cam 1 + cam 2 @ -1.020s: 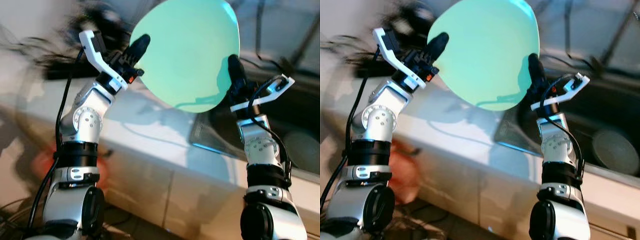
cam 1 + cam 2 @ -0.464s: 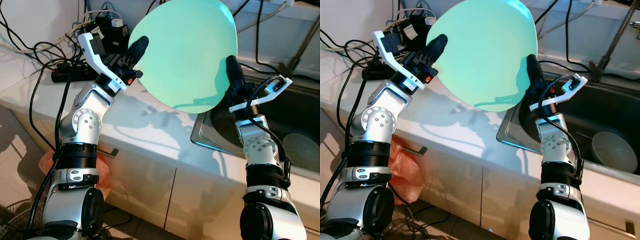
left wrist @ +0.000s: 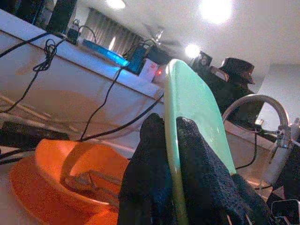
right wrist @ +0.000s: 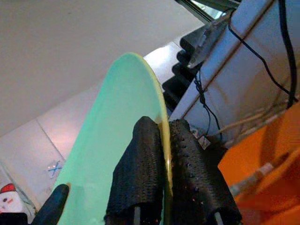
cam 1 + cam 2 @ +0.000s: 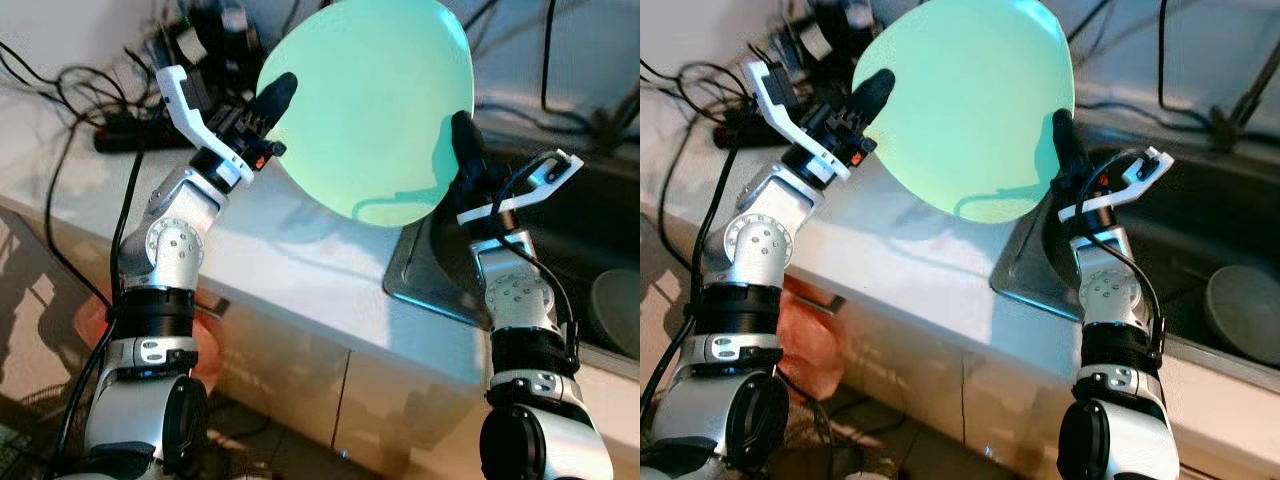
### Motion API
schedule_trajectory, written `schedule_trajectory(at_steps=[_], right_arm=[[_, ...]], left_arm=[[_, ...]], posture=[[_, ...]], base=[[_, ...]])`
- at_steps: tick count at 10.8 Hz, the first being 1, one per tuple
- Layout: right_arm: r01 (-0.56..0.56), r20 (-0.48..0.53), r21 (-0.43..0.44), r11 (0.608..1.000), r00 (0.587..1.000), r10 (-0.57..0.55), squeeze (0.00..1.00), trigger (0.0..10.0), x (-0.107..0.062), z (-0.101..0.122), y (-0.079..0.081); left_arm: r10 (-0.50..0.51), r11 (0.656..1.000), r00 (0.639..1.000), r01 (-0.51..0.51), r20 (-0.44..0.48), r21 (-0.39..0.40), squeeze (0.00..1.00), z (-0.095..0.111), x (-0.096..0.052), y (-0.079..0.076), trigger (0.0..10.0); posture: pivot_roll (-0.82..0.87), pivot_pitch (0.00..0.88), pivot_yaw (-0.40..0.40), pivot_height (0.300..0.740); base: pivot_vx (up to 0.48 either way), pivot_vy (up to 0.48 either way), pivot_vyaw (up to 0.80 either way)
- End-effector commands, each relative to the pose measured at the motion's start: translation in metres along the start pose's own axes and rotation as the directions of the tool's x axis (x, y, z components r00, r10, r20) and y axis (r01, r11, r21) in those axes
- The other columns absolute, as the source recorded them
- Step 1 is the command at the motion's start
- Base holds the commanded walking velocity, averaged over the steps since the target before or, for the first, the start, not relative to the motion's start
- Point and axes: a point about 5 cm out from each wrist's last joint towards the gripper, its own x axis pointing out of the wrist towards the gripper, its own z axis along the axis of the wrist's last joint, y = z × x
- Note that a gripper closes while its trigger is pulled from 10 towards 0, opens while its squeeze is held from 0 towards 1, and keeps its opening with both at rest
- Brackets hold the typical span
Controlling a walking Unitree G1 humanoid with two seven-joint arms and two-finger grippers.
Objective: Kitchen organization
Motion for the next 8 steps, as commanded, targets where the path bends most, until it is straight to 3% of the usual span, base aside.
schedule_trajectory(at_steps=[1, 2, 7, 8], right_arm=[[0.032, -0.036, -0.020, 0.999, 0.999, -0.033, 0.00, 10.0, 0.0087, -0.0059, 0.0025], [0.031, -0.037, -0.018, 0.999, 0.999, -0.032, 0.00, 10.0, 0.0088, -0.0063, 0.0025], [0.030, -0.026, -0.001, 1.000, 0.999, -0.030, 0.00, 10.0, 0.0109, -0.0067, 0.0033], [0.038, 0.014, 0.018, 0.999, 0.999, -0.038, 0.00, 10.0, 0.0132, -0.0013, 0.0040]], left_arm=[[-0.060, 0.993, 0.998, 0.058, 0.014, 0.106, 0.00, 0.0095, 0.0068, -0.0116, 10.0], [-0.065, 0.992, 0.998, 0.063, 0.013, 0.110, 1.00, 0.0087, 0.0069, -0.0124, 10.0], [-0.085, 0.989, 0.996, 0.083, 0.012, 0.125, 1.00, 0.0076, 0.0065, -0.0151, 10.0], [-0.078, 0.990, 0.997, 0.076, 0.014, 0.119, 1.00, 0.0076, 0.0059, -0.0143, 10.0]], posture=[[0.09, 0.000, 0.010, 0.740], [0.09, 0.000, 0.006, 0.740], [0.09, 0.000, 0.006, 0.740], [0.09, 0.000, 0.006, 0.740]], base=[[0.000, 0.000, 0.00], [0.000, 0.000, 0.00], [0.000, 0.000, 0.00], [0.000, 0.000, 0.00]])
